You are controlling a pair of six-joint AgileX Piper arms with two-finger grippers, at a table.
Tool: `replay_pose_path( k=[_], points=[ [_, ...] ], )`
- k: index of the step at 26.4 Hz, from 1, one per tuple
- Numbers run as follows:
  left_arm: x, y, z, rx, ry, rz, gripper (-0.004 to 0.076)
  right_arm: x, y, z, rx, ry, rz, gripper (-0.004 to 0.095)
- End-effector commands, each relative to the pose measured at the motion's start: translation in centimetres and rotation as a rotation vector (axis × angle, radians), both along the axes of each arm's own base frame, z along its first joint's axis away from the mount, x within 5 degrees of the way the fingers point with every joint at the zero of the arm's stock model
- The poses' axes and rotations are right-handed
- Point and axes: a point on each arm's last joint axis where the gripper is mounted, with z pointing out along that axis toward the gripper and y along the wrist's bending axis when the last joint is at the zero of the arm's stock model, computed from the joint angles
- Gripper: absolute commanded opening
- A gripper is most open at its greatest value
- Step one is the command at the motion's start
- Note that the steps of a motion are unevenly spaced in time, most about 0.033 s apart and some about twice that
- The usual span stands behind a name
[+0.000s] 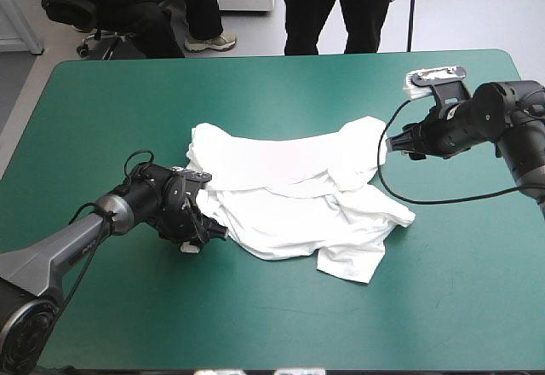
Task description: Fold the cloth
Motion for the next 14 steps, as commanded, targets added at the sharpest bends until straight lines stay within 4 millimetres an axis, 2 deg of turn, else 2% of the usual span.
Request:
replay_pose_path(
  k=[1,2,6,9,11,14],
  points=[
    [0.6,-0.5,-0.2,-0.034,-0.05,0.007,0.0046,-0.6,-0.2,1.7,0.015,-0.078,-0.007,0.0509],
    [0.6,-0.5,-0.2,-0.033,-0.051,0.003,-0.0015,-0.6,-0.2,1.7,0.015,-0.078,-0.007,0.0509],
    [0.6,-0.4,-0.2,-0.032,-0.051,0.004,-0.0015,-0.7,-0.3,1.6,0.011,-0.065,-0.006,0.0514],
    [0.6,-0.4,-0.2,-0.032,-0.051,0.004,-0.0015,-0.5,-0.2,1.1,0.005,-0.023,-0.003,0.0577],
    [0.6,-0.4,-0.2,-0.032,-0.051,0.004,-0.0015,-0.1,-0.2,0.4,-0.004,0.021,-0.001,0.0629],
    [0.6,-0.4,-0.2,-0.031,-0.05,0.004,-0.0018,1.3,0.3,-1.7,0.015,0.086,0.001,0.0639]
  ],
)
